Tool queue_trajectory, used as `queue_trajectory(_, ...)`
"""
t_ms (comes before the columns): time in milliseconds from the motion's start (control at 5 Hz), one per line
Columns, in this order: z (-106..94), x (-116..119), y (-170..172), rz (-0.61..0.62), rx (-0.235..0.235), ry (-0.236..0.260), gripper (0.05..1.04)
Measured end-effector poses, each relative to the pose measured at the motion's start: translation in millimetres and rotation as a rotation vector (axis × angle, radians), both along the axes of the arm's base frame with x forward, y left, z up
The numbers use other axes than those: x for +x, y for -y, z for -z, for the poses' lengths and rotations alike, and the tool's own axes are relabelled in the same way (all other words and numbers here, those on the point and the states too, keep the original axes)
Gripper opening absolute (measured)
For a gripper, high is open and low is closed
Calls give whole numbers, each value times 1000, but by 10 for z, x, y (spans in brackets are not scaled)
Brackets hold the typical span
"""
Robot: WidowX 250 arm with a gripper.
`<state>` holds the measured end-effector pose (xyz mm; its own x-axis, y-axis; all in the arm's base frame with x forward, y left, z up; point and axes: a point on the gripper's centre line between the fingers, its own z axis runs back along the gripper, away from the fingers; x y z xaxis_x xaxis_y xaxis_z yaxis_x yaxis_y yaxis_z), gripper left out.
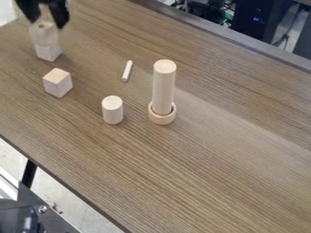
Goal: Take a box to pot on the top of a tower
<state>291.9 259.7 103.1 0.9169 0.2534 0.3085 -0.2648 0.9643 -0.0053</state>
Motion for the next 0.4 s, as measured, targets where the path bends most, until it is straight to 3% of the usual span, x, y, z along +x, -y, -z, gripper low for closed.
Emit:
queue_trajectory(200,-536,-118,-8,-36,-14,76,999)
queue_trajectory(400,-858,-362,126,4,11,0,999)
